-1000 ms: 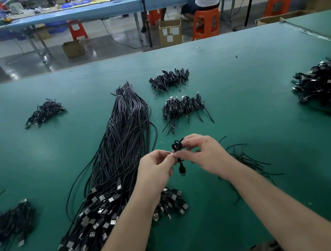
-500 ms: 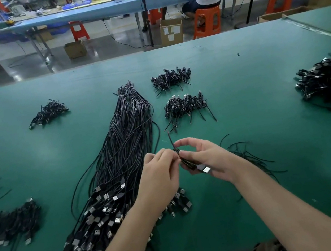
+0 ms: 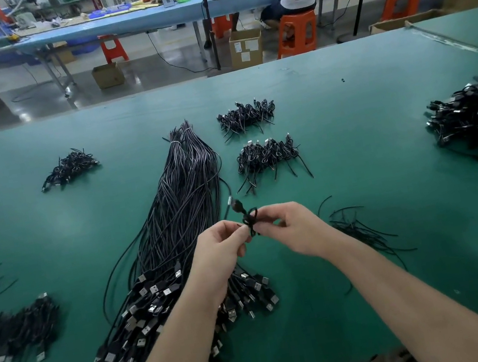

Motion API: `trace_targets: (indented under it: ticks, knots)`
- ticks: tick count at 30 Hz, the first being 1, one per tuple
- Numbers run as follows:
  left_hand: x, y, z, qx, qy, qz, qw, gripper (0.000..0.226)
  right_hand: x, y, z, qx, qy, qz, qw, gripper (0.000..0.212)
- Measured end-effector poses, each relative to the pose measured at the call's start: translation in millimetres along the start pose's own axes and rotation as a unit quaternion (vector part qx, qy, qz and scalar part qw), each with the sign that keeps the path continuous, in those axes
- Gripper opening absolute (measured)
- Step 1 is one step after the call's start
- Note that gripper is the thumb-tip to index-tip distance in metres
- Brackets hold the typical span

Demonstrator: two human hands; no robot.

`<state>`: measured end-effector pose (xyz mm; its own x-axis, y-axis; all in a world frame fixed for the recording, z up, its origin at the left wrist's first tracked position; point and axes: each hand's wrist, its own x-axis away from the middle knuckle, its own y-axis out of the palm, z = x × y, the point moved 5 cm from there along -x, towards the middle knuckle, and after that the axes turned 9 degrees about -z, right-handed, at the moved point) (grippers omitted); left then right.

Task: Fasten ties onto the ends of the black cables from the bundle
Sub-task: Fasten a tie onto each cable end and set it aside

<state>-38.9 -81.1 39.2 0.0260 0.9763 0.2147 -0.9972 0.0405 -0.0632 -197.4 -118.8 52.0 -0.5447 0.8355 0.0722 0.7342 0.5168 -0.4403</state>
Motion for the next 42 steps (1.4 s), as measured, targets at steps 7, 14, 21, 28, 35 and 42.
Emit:
trace_targets:
  ticks: [7,14,21,28,35,42]
  knots:
    - [11.9,16.8,31.4,-0.454,0.315,0.112,0.826,0.016,-6.3,2.3,6.2,-0.265,0.107,-0.003,0.958,0.033]
    - [-3.9,9.5,22.8,-0.319,0.165,0.064,0.931,0.012,-10.3,-0.3,9.3,-0.176,0.056,-0.020,0.983,0.031]
    - [-14.3,2.1,3.8,-0.020,-0.003,-0.023,1.000,0.012,-10.8,0.6,8.1,0.042,0.002,-0.014,0.999,0.034]
    - [-11.5,1.3,15.9,-0.179,0.120,-0.020,0.976,0.017,-10.3,0.0,9.0,-0.041,0.064,-0.033,0.997,0.036]
    - [5.9,13.3,23.4,-0.427,0.328,0.071,0.839,0.013,-14.9,12.0,16.3,-0.321,0.117,-0.039,0.939,0.027]
    - [-13.2,-6.1,4.2,-0.166,0.092,0.068,0.979,0.015,-15.4,-6.0,17.2,-0.049,0.090,0.051,0.993,0.034]
